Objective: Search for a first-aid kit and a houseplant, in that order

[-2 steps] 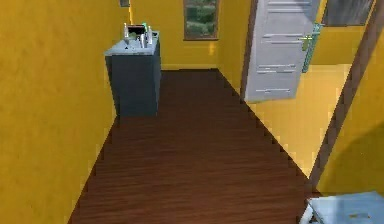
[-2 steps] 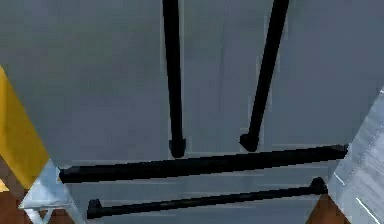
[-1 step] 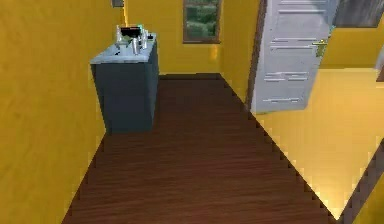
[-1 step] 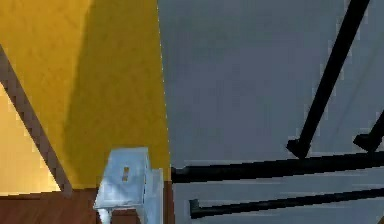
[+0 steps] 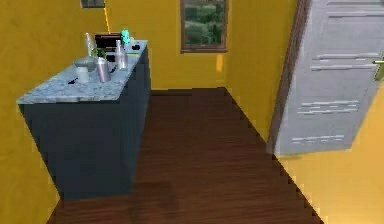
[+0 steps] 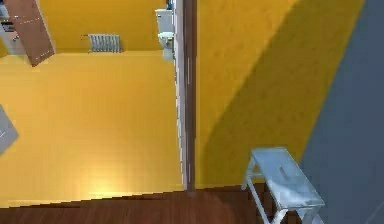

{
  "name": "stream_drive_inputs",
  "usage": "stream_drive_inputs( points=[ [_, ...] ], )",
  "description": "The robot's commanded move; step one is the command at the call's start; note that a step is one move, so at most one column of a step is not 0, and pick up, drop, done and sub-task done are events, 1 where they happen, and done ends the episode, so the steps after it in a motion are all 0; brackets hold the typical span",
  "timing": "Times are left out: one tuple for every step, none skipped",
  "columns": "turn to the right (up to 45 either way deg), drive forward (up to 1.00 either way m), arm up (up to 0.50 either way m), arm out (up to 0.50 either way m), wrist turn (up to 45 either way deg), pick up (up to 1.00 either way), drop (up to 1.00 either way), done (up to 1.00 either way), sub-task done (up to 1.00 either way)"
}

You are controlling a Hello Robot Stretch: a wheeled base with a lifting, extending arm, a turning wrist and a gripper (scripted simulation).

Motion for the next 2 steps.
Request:
stream_drive_inputs(
  points=[
    [0.0, 0.95, 0.00, 0.00, 0.0, 0.00, 0.00, 0.00, 0.00],
    [-3.0, 0.00, 0.00, 0.00, 0.0, 0.00, 0.00, 0.00, 0.00]
  ],
)
